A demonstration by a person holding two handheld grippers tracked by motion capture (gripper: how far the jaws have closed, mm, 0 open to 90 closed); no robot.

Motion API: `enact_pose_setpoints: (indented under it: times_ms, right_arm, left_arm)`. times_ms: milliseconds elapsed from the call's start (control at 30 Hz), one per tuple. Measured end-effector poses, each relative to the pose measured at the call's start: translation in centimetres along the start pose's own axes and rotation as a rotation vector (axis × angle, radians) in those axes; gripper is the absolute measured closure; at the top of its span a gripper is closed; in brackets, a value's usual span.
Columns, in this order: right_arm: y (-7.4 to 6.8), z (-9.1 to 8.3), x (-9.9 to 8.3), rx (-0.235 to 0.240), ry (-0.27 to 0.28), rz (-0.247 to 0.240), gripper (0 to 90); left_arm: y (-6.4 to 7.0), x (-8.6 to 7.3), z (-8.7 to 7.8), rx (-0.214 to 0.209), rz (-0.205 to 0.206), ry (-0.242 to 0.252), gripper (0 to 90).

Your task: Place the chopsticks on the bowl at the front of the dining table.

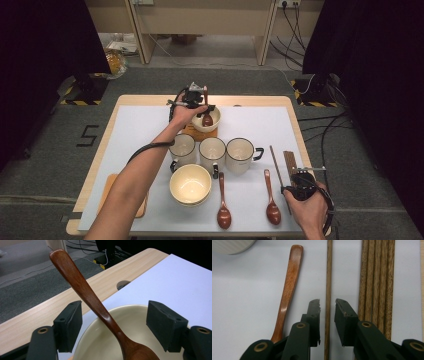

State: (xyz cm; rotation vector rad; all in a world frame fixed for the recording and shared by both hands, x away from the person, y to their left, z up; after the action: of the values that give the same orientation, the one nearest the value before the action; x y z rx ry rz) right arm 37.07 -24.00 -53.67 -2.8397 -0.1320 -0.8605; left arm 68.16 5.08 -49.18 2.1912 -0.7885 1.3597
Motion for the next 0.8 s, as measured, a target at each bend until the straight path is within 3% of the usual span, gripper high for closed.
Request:
enact_pose_setpoints:
  times_ms: [800]
  right_arm:
    - [-0.1, 0.1, 0.0, 0.0, -0.002, -0.008, 73.1]
  left_arm:
    - [2.4, 0.7, 0.9, -0.054, 0.042, -0.004, 28.2]
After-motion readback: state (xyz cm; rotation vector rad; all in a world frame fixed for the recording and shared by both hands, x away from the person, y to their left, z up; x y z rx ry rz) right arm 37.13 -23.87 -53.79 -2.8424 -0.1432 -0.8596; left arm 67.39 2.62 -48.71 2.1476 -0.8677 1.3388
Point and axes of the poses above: each handheld gripper's, and its own axes: z roughly forward along the jaws, x roughly out of its top, y roughly to its right, the point moved 9 cm from there along z, roughly forward along the jaws, and after that the axes turned 7 degrees about y, right-handed, at the moved point
